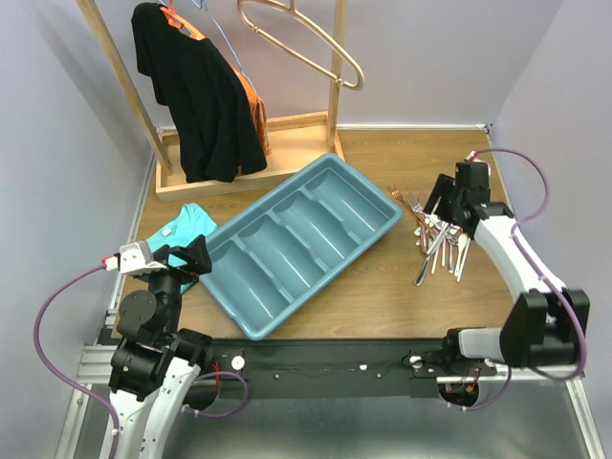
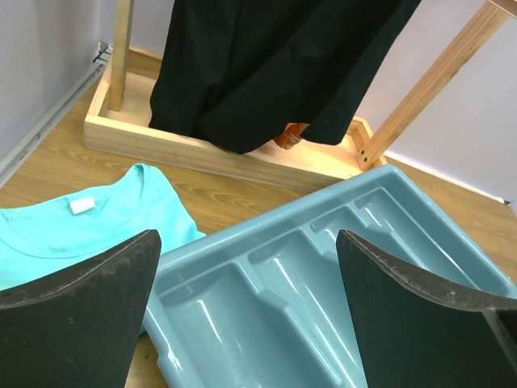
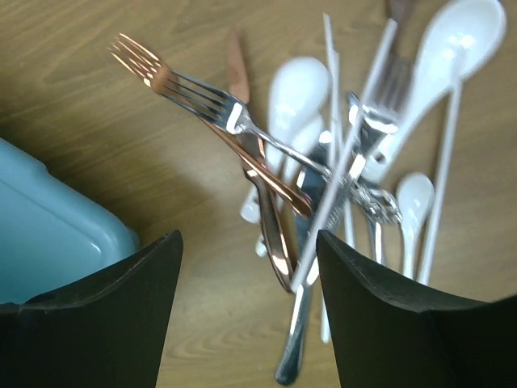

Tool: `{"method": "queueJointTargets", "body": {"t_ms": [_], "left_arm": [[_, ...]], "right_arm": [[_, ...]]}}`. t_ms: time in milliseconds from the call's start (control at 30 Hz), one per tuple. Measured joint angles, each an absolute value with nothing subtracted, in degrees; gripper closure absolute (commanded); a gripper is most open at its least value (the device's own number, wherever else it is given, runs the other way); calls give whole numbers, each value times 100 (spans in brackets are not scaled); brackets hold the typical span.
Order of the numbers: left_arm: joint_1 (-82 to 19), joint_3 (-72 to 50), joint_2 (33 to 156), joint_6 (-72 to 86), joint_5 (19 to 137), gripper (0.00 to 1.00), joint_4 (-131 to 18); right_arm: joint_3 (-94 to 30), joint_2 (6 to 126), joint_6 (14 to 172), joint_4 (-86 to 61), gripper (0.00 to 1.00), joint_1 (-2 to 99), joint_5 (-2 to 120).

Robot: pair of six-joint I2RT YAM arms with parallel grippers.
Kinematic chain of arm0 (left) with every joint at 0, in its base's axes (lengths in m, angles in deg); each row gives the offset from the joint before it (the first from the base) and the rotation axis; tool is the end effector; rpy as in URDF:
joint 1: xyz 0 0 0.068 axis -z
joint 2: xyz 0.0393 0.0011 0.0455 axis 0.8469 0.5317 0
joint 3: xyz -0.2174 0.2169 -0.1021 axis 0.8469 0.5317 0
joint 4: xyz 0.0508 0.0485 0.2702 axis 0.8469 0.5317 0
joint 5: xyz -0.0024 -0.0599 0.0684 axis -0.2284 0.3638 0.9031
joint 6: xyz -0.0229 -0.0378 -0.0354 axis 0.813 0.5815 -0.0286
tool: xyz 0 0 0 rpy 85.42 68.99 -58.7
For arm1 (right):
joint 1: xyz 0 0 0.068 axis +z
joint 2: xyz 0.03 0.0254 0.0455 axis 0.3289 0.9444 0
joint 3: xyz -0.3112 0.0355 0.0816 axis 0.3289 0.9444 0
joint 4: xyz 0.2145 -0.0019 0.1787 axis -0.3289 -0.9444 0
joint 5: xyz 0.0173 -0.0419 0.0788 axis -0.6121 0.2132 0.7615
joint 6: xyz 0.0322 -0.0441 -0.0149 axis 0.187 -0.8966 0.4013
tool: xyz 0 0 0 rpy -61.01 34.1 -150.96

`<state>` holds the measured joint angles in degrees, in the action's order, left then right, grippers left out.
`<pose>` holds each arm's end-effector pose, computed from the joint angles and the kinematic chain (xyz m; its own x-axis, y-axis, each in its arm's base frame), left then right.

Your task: Sort the eating utensils into containers

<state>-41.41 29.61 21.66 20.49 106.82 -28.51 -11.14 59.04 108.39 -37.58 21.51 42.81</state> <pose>0.0203 0.0086 0.3143 0.0711 -0.4324 -0.8989 -0.0468 0.8987 -0.4360 0.2815 0.0051 0.3065 -0.6277 0.3510 -0.6949 0.3338 0.9277 0.1671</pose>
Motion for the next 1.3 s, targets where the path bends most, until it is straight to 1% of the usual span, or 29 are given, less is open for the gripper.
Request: {"method": "queueJointTargets", "body": {"t_ms": [33, 167, 367, 433, 567, 733, 967, 1033, 1167, 1200, 1267, 1300], "left_arm": [[-4141, 2961, 2162, 2049, 10671, 1, -2851], [-4139, 2967, 2125, 2049, 10645, 1, -2853], [-4139, 3000, 2092, 2043, 10610, 1, -2871], [-4137, 3002, 2090, 2040, 10603, 1, -2873], [-4139, 3002, 2083, 2027, 10593, 1, -2882], [-4137, 3002, 2083, 2019, 10544, 1, -2888], [-4137, 3002, 2083, 2001, 10494, 1, -2888], [-4137, 3002, 2083, 2001, 10490, 1, -2888], [-4137, 3002, 2083, 1997, 10475, 1, -2888], [-4137, 3002, 2083, 1997, 10472, 1, -2888], [-4137, 3002, 2083, 1981, 10461, 1, -2891], [-4137, 3002, 2083, 1979, 10459, 1, -2891]], "right_arm": [[-1232, 6087, 10756, -3681, 36, 2151, 4397], [-1767, 6997, 10189, -3426, 37, 2149, 4972], [-2084, 7899, 9105, -3039, 36, 2151, 5733], [-2193, 8129, 8778, -3030, 34, 2149, 5897], [-2659, 8673, 8257, -3043, 32, 2151, 6126], [-2985, 9047, 7809, -3028, 29, 2151, 6240], [-3415, 9689, 7475, -2997, 30, 2149, 6430], [-3415, 9801, 7431, -2997, 35, 2149, 6495], [-3409, 9908, 7333, -2993, 43, 2149, 6559], [-3391, 9910, 7287, -2980, 48, 2149, 6581], [-3361, 9906, 7221, -2927, 55, 2149, 6600], [-3337, 9906, 7210, -2899, 62, 2149, 6600]]}}
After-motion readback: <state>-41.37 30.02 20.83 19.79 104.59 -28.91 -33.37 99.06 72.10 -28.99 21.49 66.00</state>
